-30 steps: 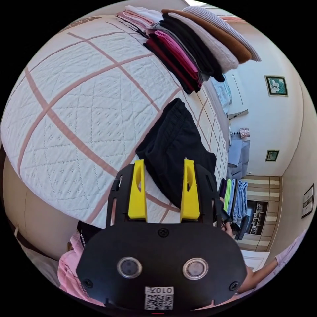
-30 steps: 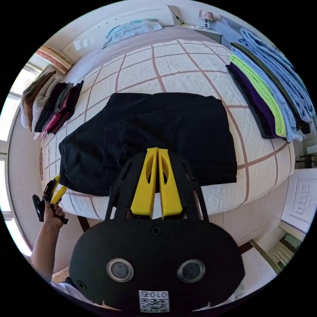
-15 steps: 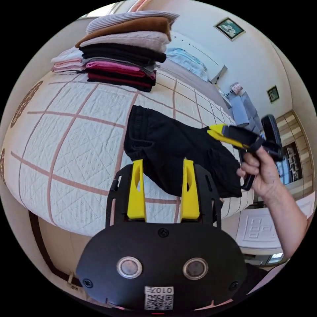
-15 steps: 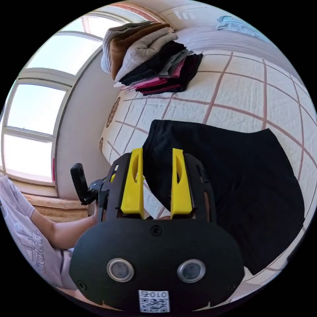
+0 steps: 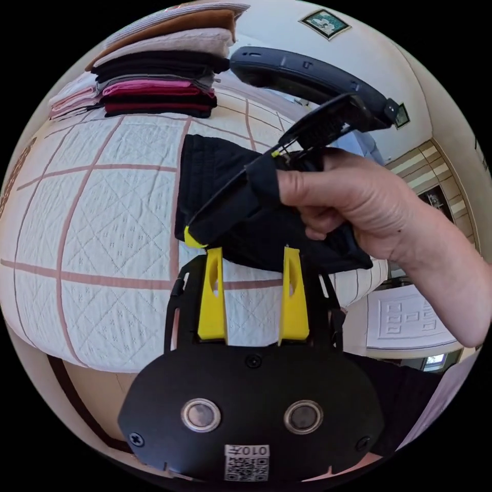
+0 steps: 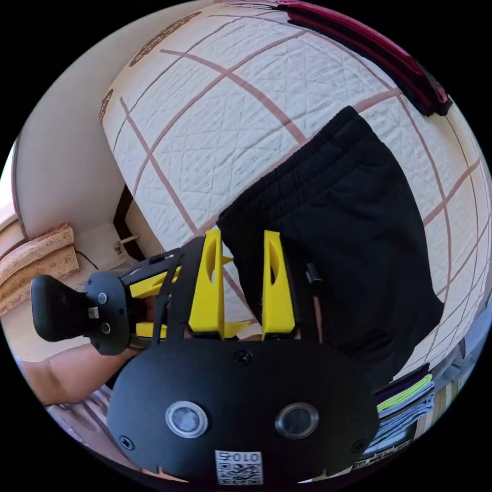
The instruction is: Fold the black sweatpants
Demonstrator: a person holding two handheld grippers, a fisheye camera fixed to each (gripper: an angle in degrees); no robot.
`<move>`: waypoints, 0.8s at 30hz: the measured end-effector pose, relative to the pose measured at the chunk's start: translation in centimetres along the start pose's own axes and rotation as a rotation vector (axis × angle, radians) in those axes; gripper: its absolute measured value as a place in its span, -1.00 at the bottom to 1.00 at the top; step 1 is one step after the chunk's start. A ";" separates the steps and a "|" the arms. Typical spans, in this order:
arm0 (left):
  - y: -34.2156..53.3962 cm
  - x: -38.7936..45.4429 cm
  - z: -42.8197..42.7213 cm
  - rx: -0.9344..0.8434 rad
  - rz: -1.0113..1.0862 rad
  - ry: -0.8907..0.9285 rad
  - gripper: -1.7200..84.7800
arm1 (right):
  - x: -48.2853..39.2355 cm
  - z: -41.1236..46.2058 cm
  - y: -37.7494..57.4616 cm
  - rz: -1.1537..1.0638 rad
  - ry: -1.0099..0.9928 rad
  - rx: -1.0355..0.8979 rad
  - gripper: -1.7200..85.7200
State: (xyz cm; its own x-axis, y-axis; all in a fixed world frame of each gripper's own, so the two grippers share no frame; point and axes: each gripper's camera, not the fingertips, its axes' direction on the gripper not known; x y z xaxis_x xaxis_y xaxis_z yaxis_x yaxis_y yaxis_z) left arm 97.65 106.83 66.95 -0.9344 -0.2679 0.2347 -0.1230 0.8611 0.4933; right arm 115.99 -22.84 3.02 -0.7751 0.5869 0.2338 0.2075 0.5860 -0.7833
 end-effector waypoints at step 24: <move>-0.7 -4.5 -5.9 0.154 -0.180 -0.056 -0.61 | 3.7 5.5 19.2 0.168 -0.239 0.594 -0.83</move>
State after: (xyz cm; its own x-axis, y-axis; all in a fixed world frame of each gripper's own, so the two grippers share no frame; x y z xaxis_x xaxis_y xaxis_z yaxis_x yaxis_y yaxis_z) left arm 103.86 104.91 70.49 -0.9093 -0.4023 0.1062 -0.3345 0.8586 0.3885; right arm 113.81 -12.44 -14.35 -0.8861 0.4635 0.0005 0.0252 0.0493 -0.9985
